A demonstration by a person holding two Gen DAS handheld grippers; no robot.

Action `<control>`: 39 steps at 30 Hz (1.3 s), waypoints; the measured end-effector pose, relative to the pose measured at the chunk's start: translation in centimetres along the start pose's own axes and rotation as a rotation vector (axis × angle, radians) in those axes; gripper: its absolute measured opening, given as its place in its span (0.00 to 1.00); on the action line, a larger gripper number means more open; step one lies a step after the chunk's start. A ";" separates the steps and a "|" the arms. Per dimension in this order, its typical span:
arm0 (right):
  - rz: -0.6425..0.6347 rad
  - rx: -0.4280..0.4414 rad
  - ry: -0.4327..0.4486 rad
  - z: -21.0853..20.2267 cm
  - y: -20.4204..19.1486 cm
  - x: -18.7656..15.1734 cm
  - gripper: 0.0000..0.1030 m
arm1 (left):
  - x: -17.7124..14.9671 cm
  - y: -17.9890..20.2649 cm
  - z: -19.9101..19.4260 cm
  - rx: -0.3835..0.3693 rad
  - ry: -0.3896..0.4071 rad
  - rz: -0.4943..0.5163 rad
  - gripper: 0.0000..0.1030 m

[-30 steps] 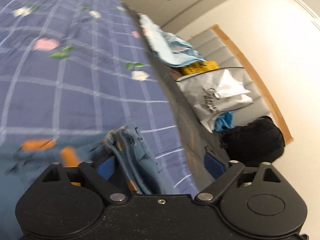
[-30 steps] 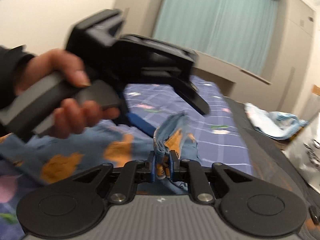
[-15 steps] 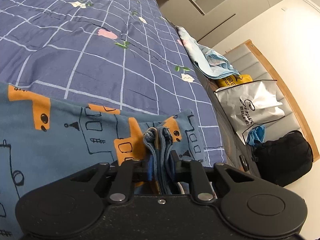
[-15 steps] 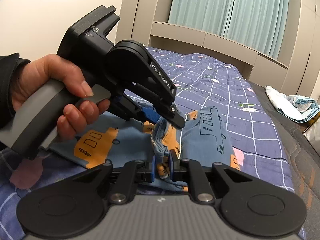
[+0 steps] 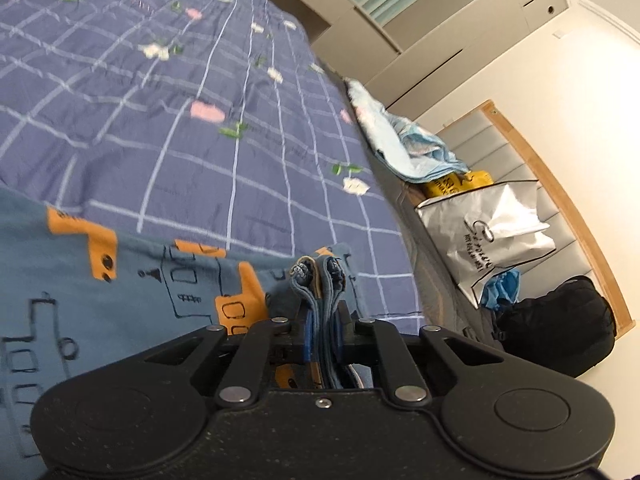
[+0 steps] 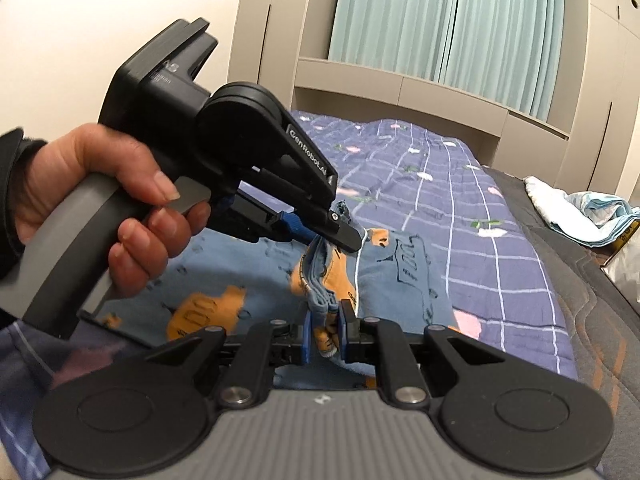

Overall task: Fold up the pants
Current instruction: 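Grasp the folded edge with the left tool while the right tool holds its fold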

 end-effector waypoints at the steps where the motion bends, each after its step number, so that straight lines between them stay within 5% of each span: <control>1: 0.010 0.014 0.008 -0.3 -0.4 0.4 0.14 | 0.2 0.0 -0.7 -0.002 0.010 0.005 0.10; 17: 0.032 0.304 0.001 -0.2 -10.7 3.6 0.15 | 0.7 -10.2 -12.2 0.104 0.097 -0.046 0.10; 30: 0.011 0.374 -0.142 4.2 -14.4 1.3 0.15 | -1.6 -17.3 -10.3 0.154 0.066 -0.134 0.11; 35: 0.008 0.391 -0.149 4.7 -14.8 1.0 0.26 | -1.7 -18.1 -10.5 0.182 0.086 -0.144 0.32; 37: -0.007 0.400 -0.134 5.0 -14.4 1.3 0.53 | -1.5 -18.2 -11.1 0.208 0.109 -0.138 0.48; 39: -0.027 0.394 -0.097 4.3 -13.5 1.5 0.61 | -1.1 -18.2 -11.7 0.241 0.144 -0.123 0.60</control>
Point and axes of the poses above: each gripper's, at about its wrist camera, not at the fingertips, and z roughly the way its jaws point, y to its right, x to its top, the point moved 10 cm from there along z, roughly the way its jaws point, and after that the axes turned 11 degrees about x, right-handed, at the moved point
